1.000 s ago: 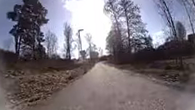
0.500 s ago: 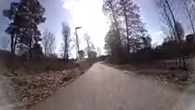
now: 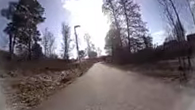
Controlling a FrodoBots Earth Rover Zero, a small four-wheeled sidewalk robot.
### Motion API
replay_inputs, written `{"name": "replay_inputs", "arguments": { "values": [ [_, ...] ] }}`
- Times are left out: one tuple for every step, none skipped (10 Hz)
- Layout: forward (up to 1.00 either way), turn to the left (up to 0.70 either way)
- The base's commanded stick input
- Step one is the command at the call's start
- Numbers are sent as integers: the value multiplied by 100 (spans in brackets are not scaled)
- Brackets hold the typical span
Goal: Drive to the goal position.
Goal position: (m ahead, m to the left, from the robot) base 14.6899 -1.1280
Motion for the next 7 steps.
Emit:
{"name": "replay_inputs", "arguments": {
  "values": [
    [100,0],
    [100,0],
    [100,0],
    [100,18],
    [100,27],
    [100,22],
    [100,0]
  ]
}}
